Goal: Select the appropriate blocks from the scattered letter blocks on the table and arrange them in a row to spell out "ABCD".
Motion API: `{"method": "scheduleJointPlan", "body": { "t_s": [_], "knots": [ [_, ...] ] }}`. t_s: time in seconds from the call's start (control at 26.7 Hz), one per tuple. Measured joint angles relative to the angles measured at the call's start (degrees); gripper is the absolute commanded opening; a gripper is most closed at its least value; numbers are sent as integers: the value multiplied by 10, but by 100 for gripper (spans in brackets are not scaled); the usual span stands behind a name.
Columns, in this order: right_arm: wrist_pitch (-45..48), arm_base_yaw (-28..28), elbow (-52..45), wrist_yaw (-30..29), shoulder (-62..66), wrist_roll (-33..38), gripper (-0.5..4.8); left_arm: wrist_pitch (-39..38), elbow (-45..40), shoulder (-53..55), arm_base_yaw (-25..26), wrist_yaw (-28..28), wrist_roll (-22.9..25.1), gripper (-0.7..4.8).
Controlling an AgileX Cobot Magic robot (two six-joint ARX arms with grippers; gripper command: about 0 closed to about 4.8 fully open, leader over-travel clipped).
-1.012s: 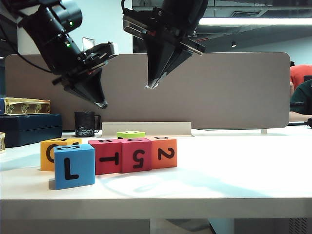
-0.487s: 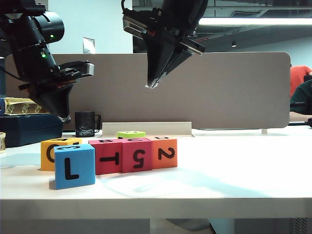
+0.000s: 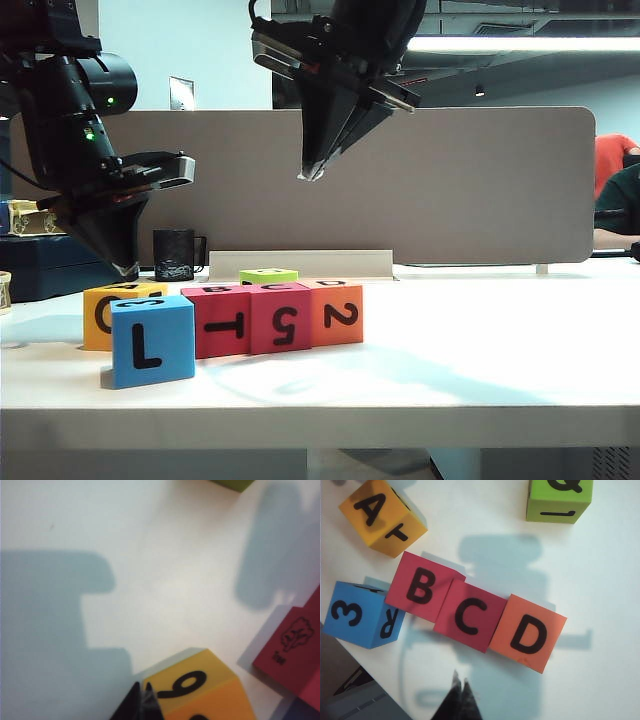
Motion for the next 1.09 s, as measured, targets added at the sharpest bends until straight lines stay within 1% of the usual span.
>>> {"method": "scheduleJointPlan", "body": {
  "t_s": [0.26, 0.6, 1.09],
  "knots": [
    [0, 0, 0, 0, 0, 0, -4, -24, -1, 0, 0, 12, 0, -6],
    [0, 0, 0, 0, 0, 0, -4, -54, 0, 0, 0, 13, 0, -6],
    [0, 0, 0, 0, 0, 0, -4, -83, 0, -1, -36, 13, -5, -6]
  ]
}}
